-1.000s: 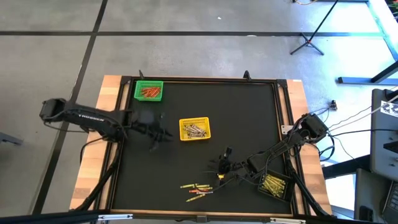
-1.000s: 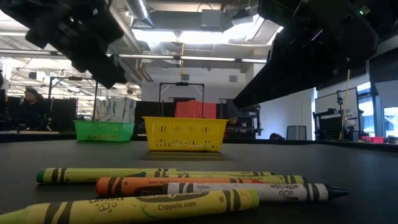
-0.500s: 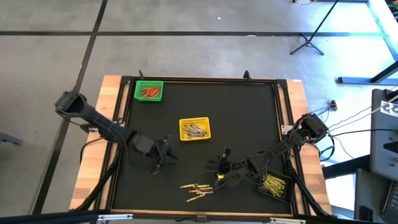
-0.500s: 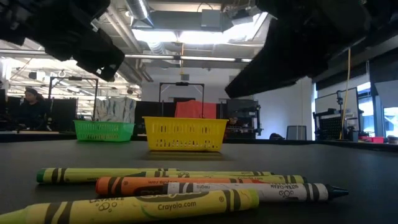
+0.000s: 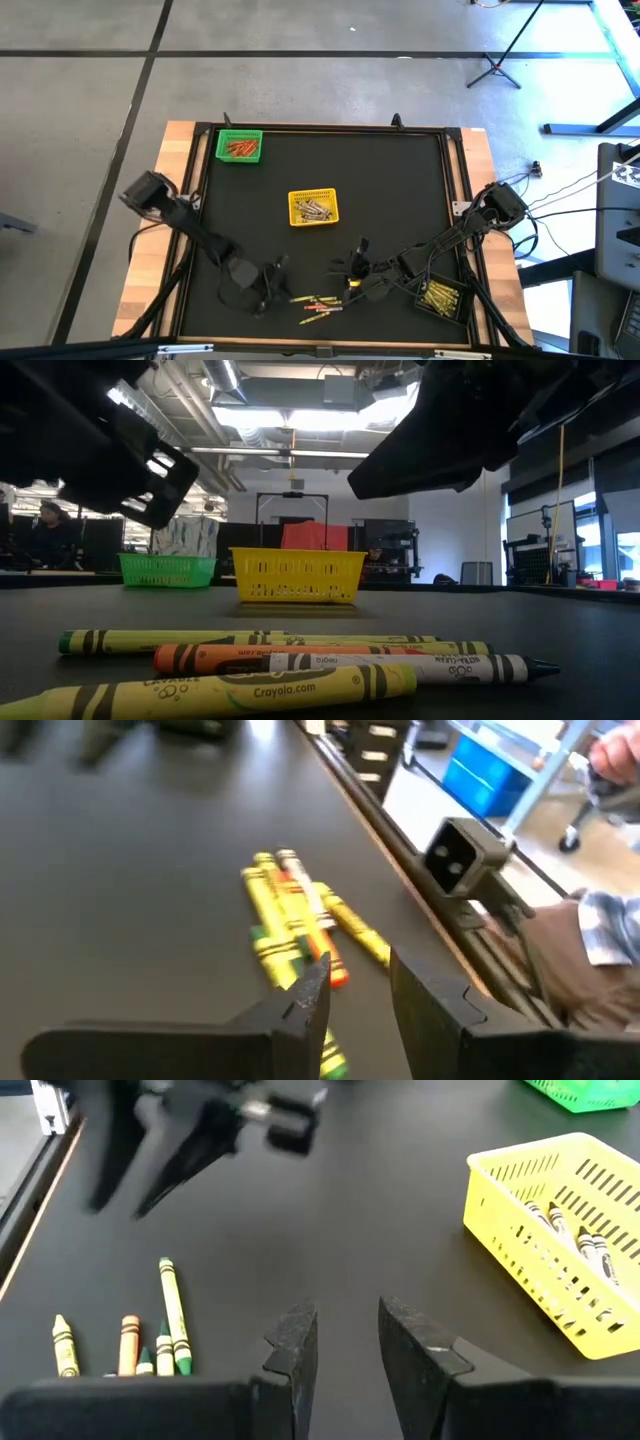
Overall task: Sort crayons
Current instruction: Put the green crayon into the black bin
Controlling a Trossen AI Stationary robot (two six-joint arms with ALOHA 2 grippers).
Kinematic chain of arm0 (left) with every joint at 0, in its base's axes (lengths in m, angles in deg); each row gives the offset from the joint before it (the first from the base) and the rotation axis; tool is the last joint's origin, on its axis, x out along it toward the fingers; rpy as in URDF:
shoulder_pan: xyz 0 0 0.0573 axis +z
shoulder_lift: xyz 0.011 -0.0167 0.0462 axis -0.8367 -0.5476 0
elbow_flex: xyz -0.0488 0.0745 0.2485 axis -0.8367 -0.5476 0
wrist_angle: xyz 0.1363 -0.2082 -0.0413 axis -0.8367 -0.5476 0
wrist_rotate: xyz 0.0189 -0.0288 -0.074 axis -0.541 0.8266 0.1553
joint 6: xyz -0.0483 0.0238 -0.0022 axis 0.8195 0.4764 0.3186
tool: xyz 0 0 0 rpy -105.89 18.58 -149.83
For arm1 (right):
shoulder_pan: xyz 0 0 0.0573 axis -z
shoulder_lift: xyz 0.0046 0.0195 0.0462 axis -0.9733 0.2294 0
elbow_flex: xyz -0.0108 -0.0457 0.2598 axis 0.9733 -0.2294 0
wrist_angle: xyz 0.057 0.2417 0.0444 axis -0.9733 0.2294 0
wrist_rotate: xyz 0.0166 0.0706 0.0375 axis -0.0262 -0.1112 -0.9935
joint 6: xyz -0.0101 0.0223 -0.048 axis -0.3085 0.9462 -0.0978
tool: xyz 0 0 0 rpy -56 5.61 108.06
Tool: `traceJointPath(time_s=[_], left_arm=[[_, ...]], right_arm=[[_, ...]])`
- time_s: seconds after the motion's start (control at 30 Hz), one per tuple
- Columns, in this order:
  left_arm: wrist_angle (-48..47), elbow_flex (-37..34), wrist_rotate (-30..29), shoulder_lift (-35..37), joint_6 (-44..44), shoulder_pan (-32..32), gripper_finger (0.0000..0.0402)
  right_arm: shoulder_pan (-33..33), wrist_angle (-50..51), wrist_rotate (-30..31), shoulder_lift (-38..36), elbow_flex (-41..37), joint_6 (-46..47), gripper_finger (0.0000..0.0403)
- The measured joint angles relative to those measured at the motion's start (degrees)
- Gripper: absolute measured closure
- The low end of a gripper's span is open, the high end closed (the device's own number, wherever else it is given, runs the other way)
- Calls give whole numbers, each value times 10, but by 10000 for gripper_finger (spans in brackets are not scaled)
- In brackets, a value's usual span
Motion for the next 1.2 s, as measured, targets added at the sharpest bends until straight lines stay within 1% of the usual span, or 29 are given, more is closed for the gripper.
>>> traceJointPath(time_s=[0.17,0.33,0.4,0.5,0.73,0.87,0.97,1.2], left_arm=[[-33,67,-3,-68,-14,-20,311],[-114,110,-32,-95,-11,-26,311],[-159,118,-56,-95,0,-27,311],[-185,120,-98,-94,21,-28,311],[-220,120,-96,-94,50,-28,311],[-231,121,-98,-94,59,-28,312],[-234,121,-98,-93,49,-28,323],[-237,121,-99,-93,30,-28,373]], right_arm=[[0,-6,1,0,0,0,297],[0,-9,-4,0,0,11,297],[-1,-9,-6,0,0,24,297],[-1,-14,-22,8,0,35,297],[0,-53,-35,42,0,38,297],[0,-54,-35,49,0,38,297],[0,-54,-35,49,0,38,297],[0,-54,-42,49,0,58,297]])
